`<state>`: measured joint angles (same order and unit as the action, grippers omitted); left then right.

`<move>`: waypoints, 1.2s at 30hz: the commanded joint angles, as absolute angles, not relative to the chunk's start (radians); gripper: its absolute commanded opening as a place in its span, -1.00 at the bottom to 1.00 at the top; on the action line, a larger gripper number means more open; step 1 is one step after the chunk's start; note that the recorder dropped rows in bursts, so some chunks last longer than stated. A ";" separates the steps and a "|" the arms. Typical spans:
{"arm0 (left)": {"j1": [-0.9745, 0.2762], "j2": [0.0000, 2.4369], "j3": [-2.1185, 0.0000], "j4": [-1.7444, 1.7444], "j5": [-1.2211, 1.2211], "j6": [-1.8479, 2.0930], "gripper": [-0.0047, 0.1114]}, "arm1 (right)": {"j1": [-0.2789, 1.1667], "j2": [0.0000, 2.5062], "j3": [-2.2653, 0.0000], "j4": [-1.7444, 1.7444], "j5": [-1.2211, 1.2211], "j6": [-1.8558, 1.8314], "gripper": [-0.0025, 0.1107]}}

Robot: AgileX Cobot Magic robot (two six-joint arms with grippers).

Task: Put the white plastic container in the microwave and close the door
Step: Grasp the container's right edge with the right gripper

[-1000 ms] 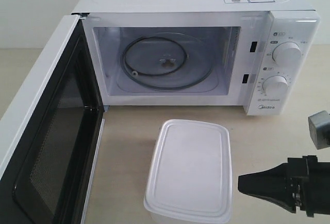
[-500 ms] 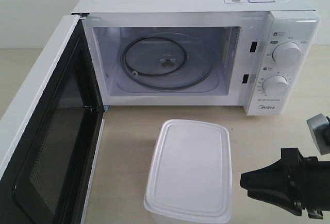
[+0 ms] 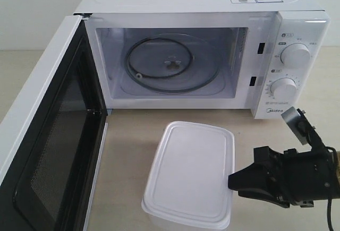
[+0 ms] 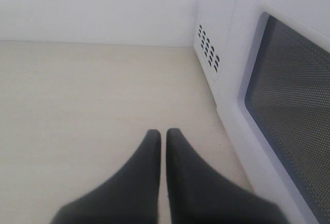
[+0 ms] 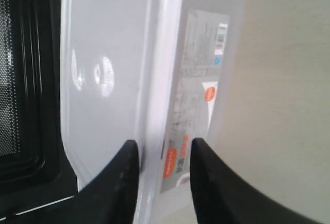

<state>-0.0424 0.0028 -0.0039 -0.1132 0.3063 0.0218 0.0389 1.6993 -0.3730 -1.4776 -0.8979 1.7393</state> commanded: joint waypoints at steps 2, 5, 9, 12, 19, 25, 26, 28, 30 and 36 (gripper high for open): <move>-0.040 0.000 0.000 -0.115 0.306 0.014 -0.84 | 0.070 1.698 -0.399 -1.469 -0.888 1.755 -0.36; -0.040 0.000 0.000 -0.115 0.306 0.014 -0.84 | 0.070 1.698 -0.399 -1.469 -0.890 1.755 -0.36; -0.040 0.000 0.000 -0.115 0.306 0.014 -0.84 | 0.070 1.698 -0.399 -1.471 -0.888 1.774 -0.36; -0.040 0.000 0.000 -0.115 0.306 0.014 -0.84 | 0.070 1.698 -0.399 -1.471 -0.890 1.779 -0.36; -0.040 0.000 0.000 -0.115 0.306 0.014 -0.84 | 0.070 1.698 -0.399 -1.455 -0.906 1.782 -0.36; -0.040 0.000 0.000 -0.115 0.306 0.014 -0.84 | 0.070 1.698 -0.400 -1.452 -0.908 1.779 -0.36; -0.040 0.000 0.000 -0.115 0.306 0.014 -0.84 | 0.070 1.698 -0.400 -1.440 -0.897 1.779 -0.36; -0.040 0.000 0.000 -0.115 0.306 0.014 -0.84 | 0.070 1.698 -0.400 -1.407 -0.882 1.779 -0.36; -0.040 0.000 0.000 -0.115 0.306 0.014 -0.84 | 0.076 1.698 -0.400 -1.407 -0.897 1.779 -0.36; -0.040 0.000 0.000 -0.115 0.306 0.014 -0.84 | 0.122 1.698 -0.402 -1.348 -0.833 1.772 -0.36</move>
